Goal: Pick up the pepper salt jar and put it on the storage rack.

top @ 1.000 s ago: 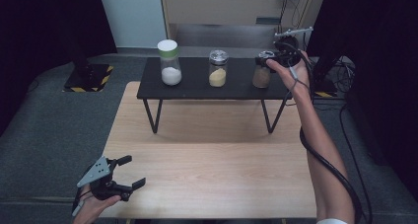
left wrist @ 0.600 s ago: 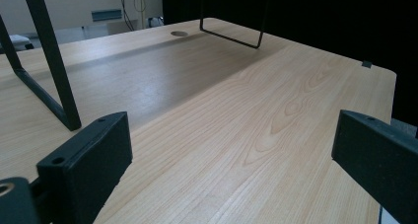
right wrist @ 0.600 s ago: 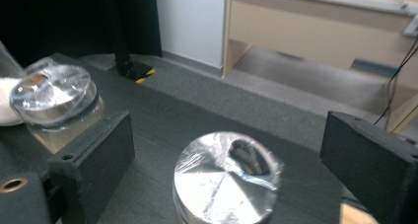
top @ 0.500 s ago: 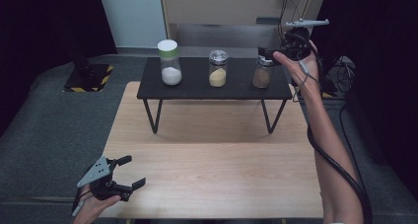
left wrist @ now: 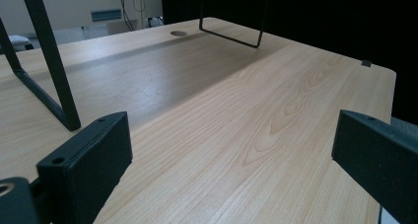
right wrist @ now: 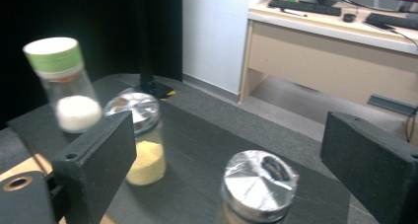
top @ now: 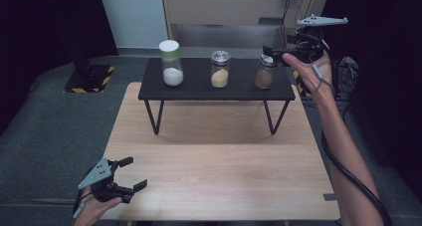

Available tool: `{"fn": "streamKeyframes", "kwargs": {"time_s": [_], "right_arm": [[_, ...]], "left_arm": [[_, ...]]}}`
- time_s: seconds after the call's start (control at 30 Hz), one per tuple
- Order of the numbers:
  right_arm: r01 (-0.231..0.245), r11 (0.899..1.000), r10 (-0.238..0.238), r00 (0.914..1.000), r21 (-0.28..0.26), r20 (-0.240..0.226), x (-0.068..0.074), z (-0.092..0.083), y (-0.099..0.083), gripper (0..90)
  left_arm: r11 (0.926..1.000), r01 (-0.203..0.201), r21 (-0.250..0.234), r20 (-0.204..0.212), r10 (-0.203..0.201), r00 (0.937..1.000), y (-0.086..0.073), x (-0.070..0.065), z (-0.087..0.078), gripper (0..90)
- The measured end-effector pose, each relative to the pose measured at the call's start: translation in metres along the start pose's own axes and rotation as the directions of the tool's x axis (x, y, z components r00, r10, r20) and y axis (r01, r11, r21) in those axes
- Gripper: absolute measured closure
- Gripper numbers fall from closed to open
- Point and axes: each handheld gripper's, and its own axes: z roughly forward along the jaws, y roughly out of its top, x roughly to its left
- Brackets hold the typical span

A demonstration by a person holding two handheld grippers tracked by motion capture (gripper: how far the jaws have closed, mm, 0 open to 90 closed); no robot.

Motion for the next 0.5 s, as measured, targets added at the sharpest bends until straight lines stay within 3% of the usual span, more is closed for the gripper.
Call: {"fn": "streamKeyframes", "kwargs": {"time_s": [0.3,0.5], "right_arm": [[0.041,0.998,-0.044,0.9958,-0.044,-0.081,0.011,-0.023,-0.016,7.5],[0.044,0.996,-0.053,0.9903,-0.074,-0.129,0.015,-0.037,-0.029,7.0]], "left_arm": [[1.0,-0.001,0.002,0.0,0.001,1.0,0.0,0.0,0.0,0.5],[1.0,-0.002,0.003,0.0,0.002,1.0,0.0,0.0,0.001,0.5]]}}
